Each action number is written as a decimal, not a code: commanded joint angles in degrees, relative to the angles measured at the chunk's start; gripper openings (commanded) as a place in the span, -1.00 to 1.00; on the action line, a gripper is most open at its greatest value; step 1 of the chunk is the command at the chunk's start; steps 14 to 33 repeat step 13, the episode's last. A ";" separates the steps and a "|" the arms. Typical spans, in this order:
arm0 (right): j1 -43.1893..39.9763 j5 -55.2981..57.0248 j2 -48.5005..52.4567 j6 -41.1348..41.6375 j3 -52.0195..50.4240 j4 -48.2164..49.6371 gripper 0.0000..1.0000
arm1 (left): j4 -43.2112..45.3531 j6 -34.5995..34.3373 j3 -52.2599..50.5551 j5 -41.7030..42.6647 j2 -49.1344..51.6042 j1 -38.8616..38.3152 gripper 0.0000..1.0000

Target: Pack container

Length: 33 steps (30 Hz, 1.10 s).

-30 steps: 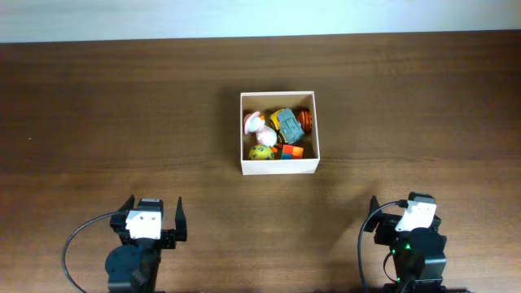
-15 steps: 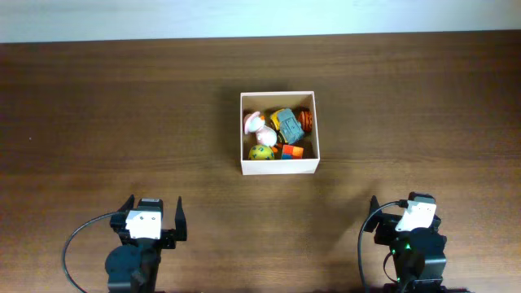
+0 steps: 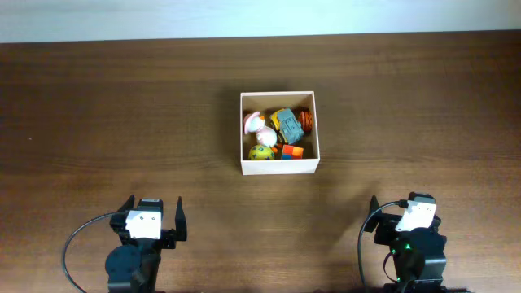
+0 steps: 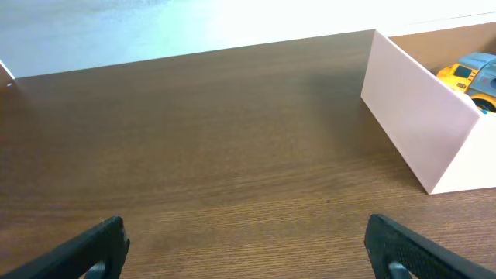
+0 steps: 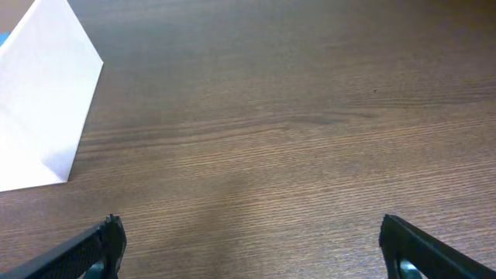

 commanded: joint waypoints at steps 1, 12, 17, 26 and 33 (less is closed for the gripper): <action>-0.35 0.31 -0.39 -0.42 -0.44 0.11 0.97 | 0.28 1.09 -0.63 0.66 -0.55 0.46 0.98; -0.35 0.31 -0.39 -0.42 -0.44 0.11 0.99 | 0.28 1.11 -0.63 0.66 -0.55 0.46 0.98; -0.35 0.31 -0.39 -0.42 -0.44 0.11 0.98 | 0.28 1.09 -0.63 0.66 -0.55 0.46 0.98; -0.35 0.31 -0.39 -0.42 -0.44 0.11 0.98 | 0.28 1.09 -0.63 0.66 -0.55 0.46 0.98; -0.35 0.31 -0.39 -0.42 -0.44 0.11 0.98 | 0.28 1.09 -0.63 0.66 -0.55 0.46 0.98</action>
